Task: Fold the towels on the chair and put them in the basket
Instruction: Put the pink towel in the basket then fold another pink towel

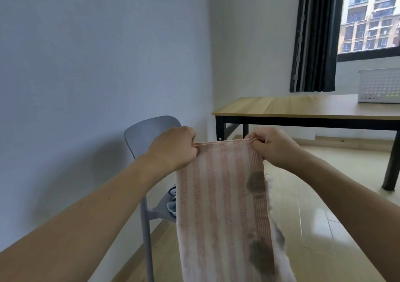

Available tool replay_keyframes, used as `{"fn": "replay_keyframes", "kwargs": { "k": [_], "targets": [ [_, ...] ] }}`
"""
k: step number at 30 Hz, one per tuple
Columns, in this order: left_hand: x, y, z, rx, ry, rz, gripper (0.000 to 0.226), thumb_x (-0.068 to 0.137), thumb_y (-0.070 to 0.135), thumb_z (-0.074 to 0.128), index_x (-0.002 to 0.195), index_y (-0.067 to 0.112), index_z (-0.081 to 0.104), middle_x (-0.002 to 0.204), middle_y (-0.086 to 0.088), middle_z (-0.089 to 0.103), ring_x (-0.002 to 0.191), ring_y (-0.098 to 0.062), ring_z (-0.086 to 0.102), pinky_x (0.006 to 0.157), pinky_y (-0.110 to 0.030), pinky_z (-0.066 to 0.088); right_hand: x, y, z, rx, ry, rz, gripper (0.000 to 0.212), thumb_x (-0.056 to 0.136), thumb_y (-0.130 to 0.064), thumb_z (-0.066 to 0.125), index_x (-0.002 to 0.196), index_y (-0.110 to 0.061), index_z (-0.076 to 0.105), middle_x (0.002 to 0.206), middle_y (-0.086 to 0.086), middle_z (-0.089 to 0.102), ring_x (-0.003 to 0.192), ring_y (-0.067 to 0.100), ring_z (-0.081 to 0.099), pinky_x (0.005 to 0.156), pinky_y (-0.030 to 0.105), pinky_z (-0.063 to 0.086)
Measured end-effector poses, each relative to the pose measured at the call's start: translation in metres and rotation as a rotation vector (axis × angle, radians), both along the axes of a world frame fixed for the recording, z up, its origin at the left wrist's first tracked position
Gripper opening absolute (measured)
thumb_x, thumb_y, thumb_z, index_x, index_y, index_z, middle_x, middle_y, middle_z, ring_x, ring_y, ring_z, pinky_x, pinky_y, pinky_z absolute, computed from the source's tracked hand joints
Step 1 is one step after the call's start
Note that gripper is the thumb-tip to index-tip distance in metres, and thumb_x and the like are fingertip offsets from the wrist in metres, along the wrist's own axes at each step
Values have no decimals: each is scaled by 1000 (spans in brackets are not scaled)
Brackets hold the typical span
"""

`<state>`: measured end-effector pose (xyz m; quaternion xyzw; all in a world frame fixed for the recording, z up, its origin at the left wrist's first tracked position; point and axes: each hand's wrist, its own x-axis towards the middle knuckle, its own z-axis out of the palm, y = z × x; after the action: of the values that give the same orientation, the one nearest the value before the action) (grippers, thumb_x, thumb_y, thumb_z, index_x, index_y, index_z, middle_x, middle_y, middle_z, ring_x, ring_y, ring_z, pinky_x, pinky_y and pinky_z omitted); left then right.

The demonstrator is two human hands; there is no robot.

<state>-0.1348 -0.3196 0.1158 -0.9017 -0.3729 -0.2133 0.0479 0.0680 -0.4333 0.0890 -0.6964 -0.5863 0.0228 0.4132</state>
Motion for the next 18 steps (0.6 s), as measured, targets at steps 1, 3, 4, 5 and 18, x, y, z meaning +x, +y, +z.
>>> {"fn": "replay_keyframes", "kwargs": {
  "k": [1, 3, 4, 5, 18],
  "targets": [
    [1, 2, 0, -79, 34, -3, 17, 85, 17, 55, 72, 15, 44, 72, -3, 55, 64, -22, 53, 50, -26, 34, 2, 4, -1, -40, -27, -1, 23, 96, -13, 45, 90, -17, 67, 83, 2, 66, 80, 21, 64, 72, 37, 57],
    [5, 9, -2, -225, 129, 8, 2, 85, 12, 53, 87, 11, 53, 82, -8, 63, 62, -25, 65, 47, -25, 41, 8, 17, -4, -123, -71, 0, 26, 96, -8, 42, 90, -15, 67, 82, 1, 64, 75, 16, 60, 63, 30, 53],
    [10, 17, -6, -261, 164, 18, 9, 84, 9, 51, 91, 9, 57, 85, -10, 66, 61, -25, 68, 45, -24, 43, 12, 27, -7, -160, -101, -3, 27, 96, -7, 41, 87, -15, 65, 81, -1, 62, 72, 11, 57, 58, 23, 46],
    [15, 24, -10, -264, 182, 28, 13, 83, 7, 50, 91, 7, 61, 86, -13, 68, 60, -25, 67, 45, -23, 45, 15, 37, -9, -183, -130, -12, 29, 95, -5, 39, 84, -16, 63, 79, -4, 59, 70, 8, 53, 56, 20, 40],
    [62, 120, -13, 831, -213, -88, 4, 64, 4, 56, 67, 7, 54, 87, -13, 56, 77, -31, 46, 65, -34, 23, 61, 159, 14, 415, 105, -132, 32, 89, -2, 44, 86, -24, 68, 75, -11, 58, 62, -2, 45, 59, 17, 35]
  ]
}}
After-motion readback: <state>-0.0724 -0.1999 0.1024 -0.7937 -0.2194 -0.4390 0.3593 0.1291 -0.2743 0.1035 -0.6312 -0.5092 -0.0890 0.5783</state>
